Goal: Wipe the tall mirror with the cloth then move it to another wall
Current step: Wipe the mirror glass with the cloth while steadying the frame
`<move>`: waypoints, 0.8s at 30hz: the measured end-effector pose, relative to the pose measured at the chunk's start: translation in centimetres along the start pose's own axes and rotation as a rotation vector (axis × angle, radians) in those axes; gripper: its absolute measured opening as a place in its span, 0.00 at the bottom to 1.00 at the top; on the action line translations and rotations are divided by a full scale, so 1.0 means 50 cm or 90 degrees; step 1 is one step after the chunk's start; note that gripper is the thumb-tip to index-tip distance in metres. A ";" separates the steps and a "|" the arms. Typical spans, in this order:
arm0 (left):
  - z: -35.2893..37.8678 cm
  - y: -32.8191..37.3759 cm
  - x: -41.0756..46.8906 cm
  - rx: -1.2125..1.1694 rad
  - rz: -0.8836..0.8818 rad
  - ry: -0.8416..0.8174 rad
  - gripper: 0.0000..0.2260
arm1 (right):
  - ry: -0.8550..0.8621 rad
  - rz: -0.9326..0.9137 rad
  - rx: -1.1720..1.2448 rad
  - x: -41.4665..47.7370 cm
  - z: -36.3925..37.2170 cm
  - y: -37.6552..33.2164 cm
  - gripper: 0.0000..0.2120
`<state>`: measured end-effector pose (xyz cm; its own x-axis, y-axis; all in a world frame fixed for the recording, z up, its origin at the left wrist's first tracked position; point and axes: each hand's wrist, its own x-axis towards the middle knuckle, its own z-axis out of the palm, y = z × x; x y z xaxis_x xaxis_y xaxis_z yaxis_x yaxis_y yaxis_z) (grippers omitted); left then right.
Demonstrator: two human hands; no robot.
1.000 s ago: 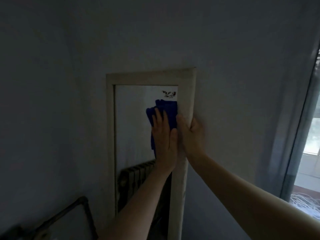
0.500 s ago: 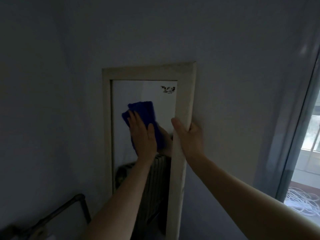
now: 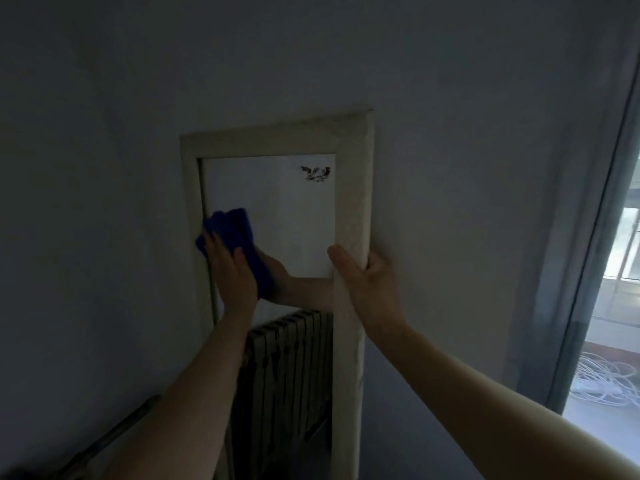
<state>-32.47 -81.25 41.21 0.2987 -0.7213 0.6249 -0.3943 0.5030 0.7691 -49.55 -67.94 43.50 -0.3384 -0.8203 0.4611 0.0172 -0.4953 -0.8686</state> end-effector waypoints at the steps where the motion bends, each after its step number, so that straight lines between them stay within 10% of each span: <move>1: -0.007 -0.009 0.009 0.005 -0.037 0.007 0.24 | -0.004 -0.001 0.003 0.000 0.001 -0.001 0.04; 5: 0.020 0.037 -0.047 0.019 -0.071 0.010 0.25 | -0.005 0.006 0.014 -0.003 0.001 -0.003 0.07; 13: 0.077 0.154 -0.220 -0.043 0.222 -0.088 0.23 | -0.023 0.001 0.049 -0.003 -0.001 -0.002 0.03; 24: 0.004 -0.084 -0.059 0.003 -0.039 0.043 0.23 | -0.010 0.007 0.013 -0.002 -0.004 0.002 0.08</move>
<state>-31.88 -81.35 36.13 0.3808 -0.7168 0.5841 -0.3775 0.4562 0.8059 -49.69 -67.85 43.35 -0.3225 -0.8305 0.4541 0.0396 -0.4912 -0.8702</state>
